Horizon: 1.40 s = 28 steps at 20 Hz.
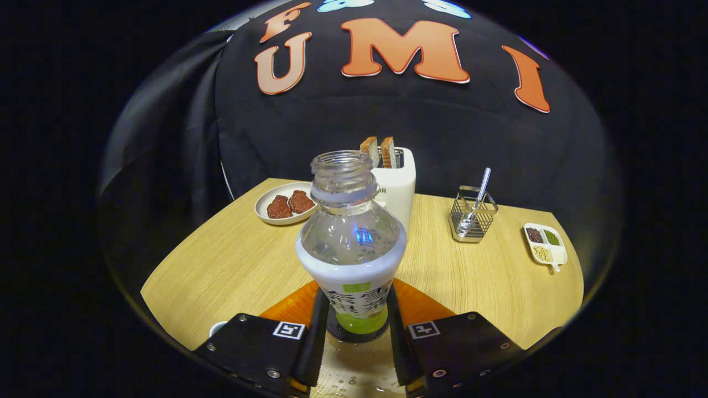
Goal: Take the bottle from table, then pour the juice into the cup, finally place the bottle on the coaster
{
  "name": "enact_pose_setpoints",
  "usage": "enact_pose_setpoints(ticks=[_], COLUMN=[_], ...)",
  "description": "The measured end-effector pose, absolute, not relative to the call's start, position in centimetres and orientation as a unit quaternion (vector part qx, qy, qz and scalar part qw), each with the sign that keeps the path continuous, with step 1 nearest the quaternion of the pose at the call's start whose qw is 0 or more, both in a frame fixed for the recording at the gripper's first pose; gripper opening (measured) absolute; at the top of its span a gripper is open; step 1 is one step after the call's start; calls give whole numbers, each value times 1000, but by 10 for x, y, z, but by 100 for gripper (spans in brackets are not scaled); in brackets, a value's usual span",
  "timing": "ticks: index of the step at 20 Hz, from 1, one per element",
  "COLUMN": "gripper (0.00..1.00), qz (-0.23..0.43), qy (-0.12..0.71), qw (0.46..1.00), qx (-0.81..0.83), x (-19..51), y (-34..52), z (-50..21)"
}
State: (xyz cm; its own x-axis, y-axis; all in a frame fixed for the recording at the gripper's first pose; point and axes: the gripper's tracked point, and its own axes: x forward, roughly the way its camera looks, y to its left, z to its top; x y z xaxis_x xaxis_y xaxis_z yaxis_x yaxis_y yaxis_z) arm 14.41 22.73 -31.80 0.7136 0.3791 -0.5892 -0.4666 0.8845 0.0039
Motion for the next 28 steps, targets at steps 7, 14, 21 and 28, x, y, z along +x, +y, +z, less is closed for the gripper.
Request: enact_pose_setpoints(ticks=[7, 14, 21, 28], gripper=[60, 88, 98, 98], qz=[242, 236, 209, 151], qy=[310, 306, 265, 223], qw=[916, 918, 937, 958], qx=[-80, -91, -88, -98], x=[141, 137, 121, 90], y=[233, 226, 195, 137], z=[-339, -328, -259, -169])
